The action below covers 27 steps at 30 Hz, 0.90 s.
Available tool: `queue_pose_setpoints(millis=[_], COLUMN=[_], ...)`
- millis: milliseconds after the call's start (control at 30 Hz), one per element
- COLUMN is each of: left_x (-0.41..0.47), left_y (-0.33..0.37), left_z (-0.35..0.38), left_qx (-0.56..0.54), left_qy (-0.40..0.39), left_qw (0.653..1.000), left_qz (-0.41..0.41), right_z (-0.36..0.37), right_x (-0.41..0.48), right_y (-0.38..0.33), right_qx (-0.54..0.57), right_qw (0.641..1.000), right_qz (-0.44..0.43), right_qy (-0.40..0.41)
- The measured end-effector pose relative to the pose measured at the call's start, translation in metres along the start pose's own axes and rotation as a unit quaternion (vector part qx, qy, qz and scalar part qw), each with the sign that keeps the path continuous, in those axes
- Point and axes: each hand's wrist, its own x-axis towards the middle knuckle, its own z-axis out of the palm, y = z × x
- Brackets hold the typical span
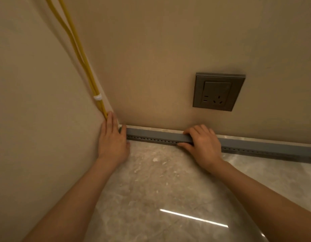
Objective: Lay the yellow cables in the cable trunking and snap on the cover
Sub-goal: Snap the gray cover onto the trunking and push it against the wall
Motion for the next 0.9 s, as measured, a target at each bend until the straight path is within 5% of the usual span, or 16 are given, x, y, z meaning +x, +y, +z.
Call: queue_pose_setpoints(millis=[567, 767, 900], left_x=[0.011, 0.013, 0.013], left_y=[0.006, 0.015, 0.015], left_z=[0.005, 0.006, -0.004], left_qx=[0.000, -0.033, -0.075], left_qy=[0.033, -0.056, -0.121], left_qw=[0.999, 0.998, 0.990], left_qz=[0.012, 0.003, 0.002], right_z=[-0.006, -0.004, -0.013], right_x=[0.012, 0.013, 0.014], right_y=[0.019, 0.030, 0.035], right_qx=[0.056, -0.019, 0.000], right_qw=[0.994, 0.981, 0.979], right_qz=[-0.039, -0.184, -0.204], right_qy=[0.084, 0.058, 0.018])
